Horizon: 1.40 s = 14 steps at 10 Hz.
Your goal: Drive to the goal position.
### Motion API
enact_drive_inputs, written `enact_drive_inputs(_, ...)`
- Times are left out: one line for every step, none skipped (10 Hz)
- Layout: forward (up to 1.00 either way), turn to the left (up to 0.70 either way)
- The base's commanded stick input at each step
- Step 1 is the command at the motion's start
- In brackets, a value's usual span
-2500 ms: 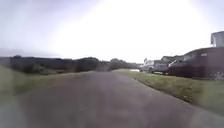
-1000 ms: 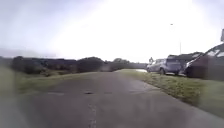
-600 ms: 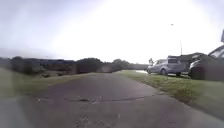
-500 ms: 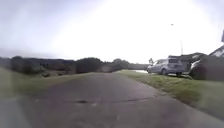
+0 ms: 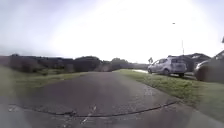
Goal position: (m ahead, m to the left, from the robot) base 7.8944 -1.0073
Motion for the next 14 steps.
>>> enact_drive_inputs(1.00,0.00)
enact_drive_inputs(1.00,0.00)
enact_drive_inputs(1.00,0.00)
enact_drive_inputs(1.00,0.00)
enact_drive_inputs(1.00,0.00)
enact_drive_inputs(1.00,0.00)
enact_drive_inputs(1.00,0.00)
enact_drive_inputs(1.00,0.27)
enact_drive_inputs(1.00,0.27)
enact_drive_inputs(1.00,0.27)
enact_drive_inputs(1.00,0.27)
enact_drive_inputs(1.00,0.27)
enact_drive_inputs(1.00,0.27)
enact_drive_inputs(1.00,0.27)
